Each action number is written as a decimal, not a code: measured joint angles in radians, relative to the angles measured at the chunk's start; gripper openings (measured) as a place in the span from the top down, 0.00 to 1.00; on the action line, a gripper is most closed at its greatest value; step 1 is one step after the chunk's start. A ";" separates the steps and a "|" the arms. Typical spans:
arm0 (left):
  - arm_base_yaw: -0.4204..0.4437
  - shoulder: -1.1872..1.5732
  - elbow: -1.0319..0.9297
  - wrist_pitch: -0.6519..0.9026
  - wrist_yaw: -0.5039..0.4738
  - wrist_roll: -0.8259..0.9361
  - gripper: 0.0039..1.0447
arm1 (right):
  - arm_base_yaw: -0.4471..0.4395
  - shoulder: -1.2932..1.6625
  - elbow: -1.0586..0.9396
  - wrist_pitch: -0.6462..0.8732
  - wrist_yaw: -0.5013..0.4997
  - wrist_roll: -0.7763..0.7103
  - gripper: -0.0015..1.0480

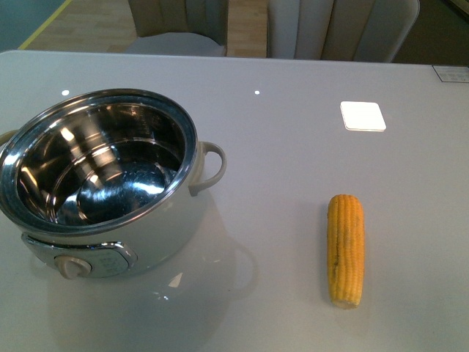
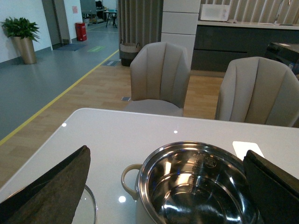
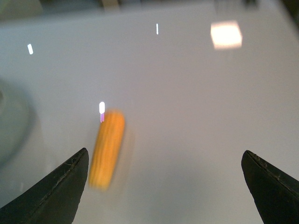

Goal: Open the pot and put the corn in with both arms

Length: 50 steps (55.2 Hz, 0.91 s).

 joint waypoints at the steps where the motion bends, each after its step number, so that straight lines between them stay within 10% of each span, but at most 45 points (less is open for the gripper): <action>1: 0.000 0.000 0.000 0.000 -0.001 0.000 0.06 | 0.006 0.042 0.012 -0.036 0.005 0.010 0.08; 27: 0.000 0.000 0.000 0.000 -0.001 0.000 0.06 | 0.280 1.134 0.185 0.626 0.103 0.221 0.08; 50: 0.000 0.000 0.000 0.000 -0.001 0.000 0.06 | 0.345 1.659 0.388 0.778 0.103 0.274 0.08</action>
